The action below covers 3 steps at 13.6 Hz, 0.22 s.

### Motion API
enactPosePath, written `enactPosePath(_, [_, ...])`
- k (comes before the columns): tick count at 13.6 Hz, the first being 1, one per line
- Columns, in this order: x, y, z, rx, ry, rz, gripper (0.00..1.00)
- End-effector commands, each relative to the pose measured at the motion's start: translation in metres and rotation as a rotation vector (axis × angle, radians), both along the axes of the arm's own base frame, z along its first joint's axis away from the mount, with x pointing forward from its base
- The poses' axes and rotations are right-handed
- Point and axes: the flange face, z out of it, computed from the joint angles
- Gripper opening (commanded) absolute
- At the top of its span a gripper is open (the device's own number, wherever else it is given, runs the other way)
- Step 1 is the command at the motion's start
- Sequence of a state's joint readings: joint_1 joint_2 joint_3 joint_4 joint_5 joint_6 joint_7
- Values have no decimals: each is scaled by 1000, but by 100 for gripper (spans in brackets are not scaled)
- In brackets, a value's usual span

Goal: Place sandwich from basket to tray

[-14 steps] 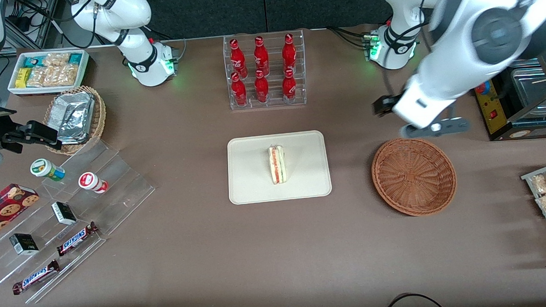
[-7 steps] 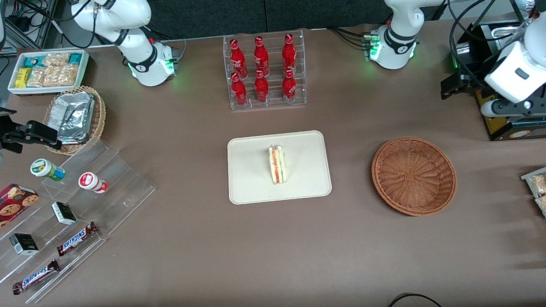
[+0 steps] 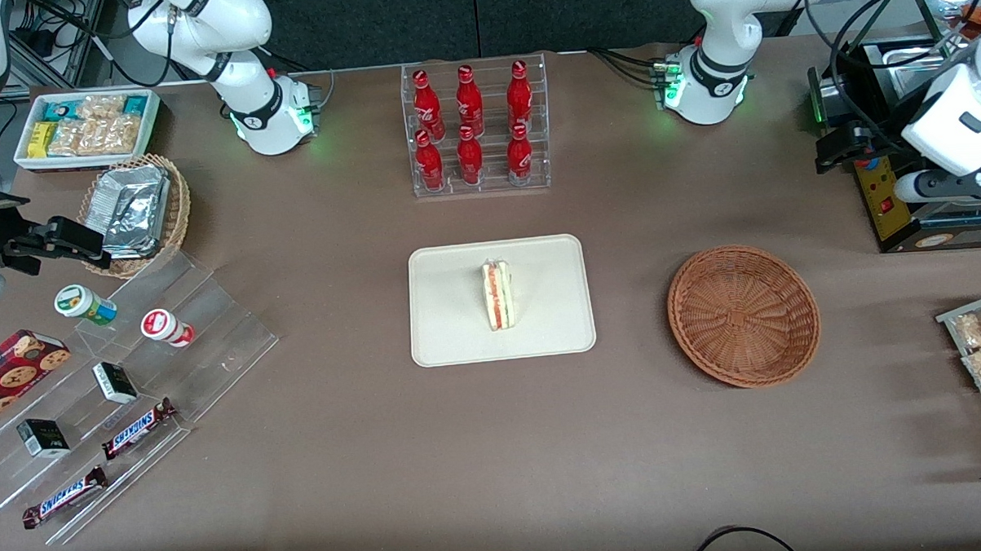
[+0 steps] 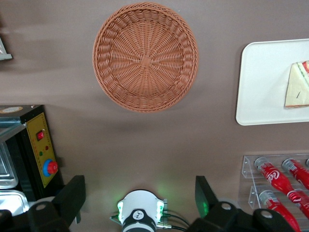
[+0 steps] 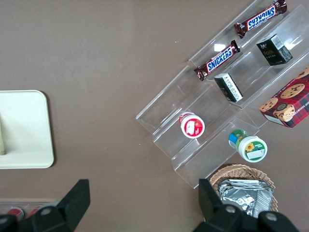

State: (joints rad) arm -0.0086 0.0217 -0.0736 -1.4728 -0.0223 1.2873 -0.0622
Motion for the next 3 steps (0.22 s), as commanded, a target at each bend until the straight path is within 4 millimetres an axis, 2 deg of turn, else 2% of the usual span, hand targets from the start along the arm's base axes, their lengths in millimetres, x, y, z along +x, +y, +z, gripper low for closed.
enactPosePath(1, [-4,1,3,6,-1,-41,100])
enactPosePath(3, [-1,9,3,4,-3,-24,100])
